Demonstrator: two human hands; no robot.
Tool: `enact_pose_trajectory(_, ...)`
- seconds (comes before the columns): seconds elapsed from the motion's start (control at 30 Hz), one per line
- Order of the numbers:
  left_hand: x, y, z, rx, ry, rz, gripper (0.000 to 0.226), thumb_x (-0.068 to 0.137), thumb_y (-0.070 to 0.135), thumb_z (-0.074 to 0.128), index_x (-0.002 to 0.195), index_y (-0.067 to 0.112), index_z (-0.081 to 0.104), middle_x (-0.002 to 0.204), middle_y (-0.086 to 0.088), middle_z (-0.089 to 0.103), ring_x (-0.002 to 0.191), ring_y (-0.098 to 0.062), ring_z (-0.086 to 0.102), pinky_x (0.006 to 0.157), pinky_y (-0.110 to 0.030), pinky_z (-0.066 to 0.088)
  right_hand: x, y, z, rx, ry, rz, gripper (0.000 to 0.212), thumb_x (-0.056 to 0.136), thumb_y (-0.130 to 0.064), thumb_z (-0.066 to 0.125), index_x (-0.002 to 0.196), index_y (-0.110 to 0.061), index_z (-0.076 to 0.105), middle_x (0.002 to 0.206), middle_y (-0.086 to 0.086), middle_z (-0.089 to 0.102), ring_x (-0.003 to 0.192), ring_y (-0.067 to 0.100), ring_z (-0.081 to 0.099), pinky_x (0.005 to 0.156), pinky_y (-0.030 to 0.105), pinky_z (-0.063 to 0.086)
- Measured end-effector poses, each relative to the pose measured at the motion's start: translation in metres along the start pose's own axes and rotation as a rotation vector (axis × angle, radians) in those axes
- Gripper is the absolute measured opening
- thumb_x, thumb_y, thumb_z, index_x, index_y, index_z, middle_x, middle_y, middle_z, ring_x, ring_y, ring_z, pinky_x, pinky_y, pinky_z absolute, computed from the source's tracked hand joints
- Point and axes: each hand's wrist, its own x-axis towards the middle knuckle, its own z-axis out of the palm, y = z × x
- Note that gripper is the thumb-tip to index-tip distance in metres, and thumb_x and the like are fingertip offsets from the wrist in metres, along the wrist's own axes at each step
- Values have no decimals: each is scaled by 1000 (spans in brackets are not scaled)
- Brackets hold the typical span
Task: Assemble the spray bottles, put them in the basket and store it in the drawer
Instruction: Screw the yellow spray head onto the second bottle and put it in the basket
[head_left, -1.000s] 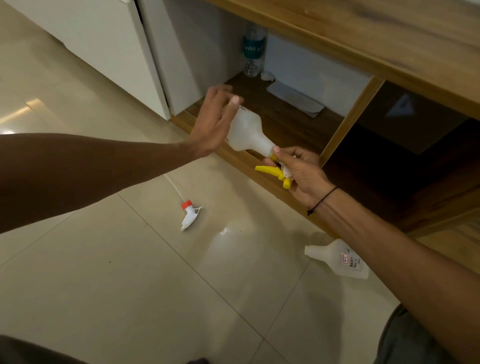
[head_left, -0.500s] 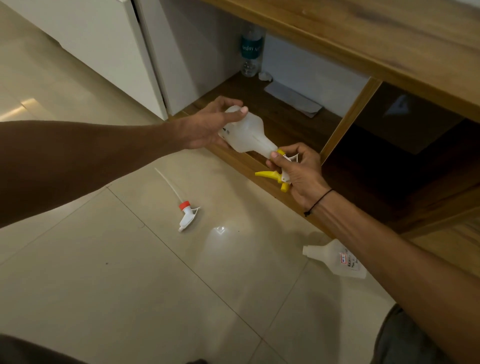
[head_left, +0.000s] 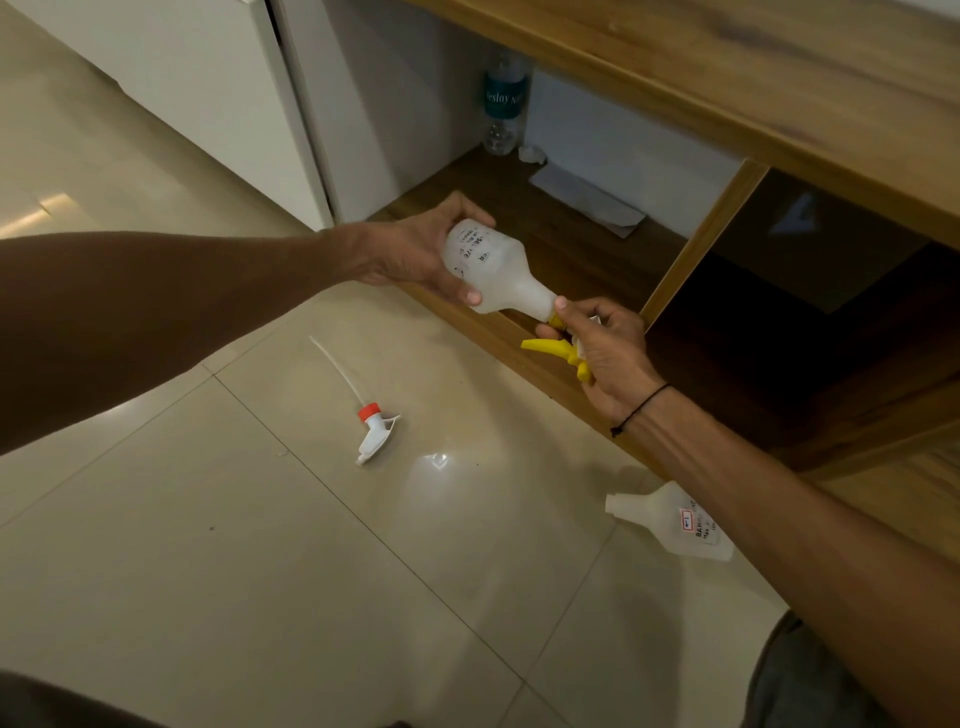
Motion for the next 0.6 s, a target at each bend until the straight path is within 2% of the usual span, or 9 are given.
enact_pose_trajectory(0.07, 0, 2, 1, -43, -32, -9, 96, 62, 11, 99, 136, 26, 39, 150, -13, 38, 136, -38, 56, 92, -59, 61, -1, 0, 2, 4, 1, 5, 19, 96, -8, 72, 109, 5, 67, 111, 13, 71, 107, 41, 74, 93, 52, 62)
enact_pose_trajectory(0.13, 0, 4, -3, -248, -58, -82, 87, 71, 44, 94, 137, 28, 40, 147, -12, 44, 130, -39, 62, 90, -57, 63, -1, 1, 2, 13, -17, -19, 12, 96, -8, 72, 100, 2, 66, 109, 14, 70, 94, 32, 76, 77, 40, 67)
enact_pose_trajectory(0.2, 0, 7, -8, -376, -26, -147, 74, 91, 73, 56, 140, 19, 46, 143, -19, 57, 122, -39, 69, 91, -58, 61, -1, 0, 2, 20, -44, -47, 11, 96, -7, 72, 100, 0, 65, 105, 13, 70, 85, 23, 74, 66, 30, 65)
enact_pose_trajectory(0.23, 2, 6, -10, -385, 8, -165, 78, 97, 76, 40, 143, 14, 49, 141, -22, 61, 121, -38, 71, 93, -58, 61, 0, 0, 1, 18, -56, -62, 12, 96, -8, 72, 102, 0, 65, 105, 13, 70, 83, 21, 74, 67, 31, 66)
enact_pose_trajectory(0.27, 4, 4, -10, -382, 27, -182, 78, 100, 74, 34, 145, 13, 51, 140, -25, 63, 119, -38, 72, 94, -56, 61, 1, -1, 0, 12, -62, -81, 12, 96, -8, 72, 103, -1, 65, 105, 12, 70, 82, 18, 75, 70, 34, 66)
enact_pose_trajectory(0.33, 6, -1, -6, -380, -1, -242, 66, 103, 65, 46, 145, 15, 53, 137, -26, 64, 115, -35, 74, 91, -48, 64, 3, -3, -2, -9, -51, -125, 12, 96, -8, 72, 103, -1, 66, 106, 11, 70, 79, 16, 76, 71, 32, 66)
enact_pose_trajectory(0.43, 1, -7, -2, -396, -112, -330, 54, 100, 53, 61, 141, 17, 58, 128, -19, 66, 111, -30, 74, 79, -35, 68, 3, -2, -6, -61, -35, -172, 21, 96, -10, 73, 109, 5, 66, 107, 11, 70, 76, 14, 77, 67, 26, 64)
enact_pose_trajectory(0.5, -2, -9, -10, -412, -141, -280, 57, 95, 43, 73, 145, 21, 54, 130, -15, 67, 117, -32, 73, 84, -40, 67, 2, 0, -9, -99, -68, -164, 19, 95, -10, 73, 106, 5, 67, 103, 13, 71, 76, 15, 77, 67, 29, 65)
enact_pose_trajectory(0.6, -5, -3, -16, -315, -142, -156, 85, 73, 29, 95, 144, 30, 49, 137, -10, 62, 127, -36, 68, 95, -56, 61, 0, -1, -11, -117, -127, -115, 7, 95, -10, 73, 95, -4, 69, 99, 13, 72, 81, 20, 76, 69, 33, 66)
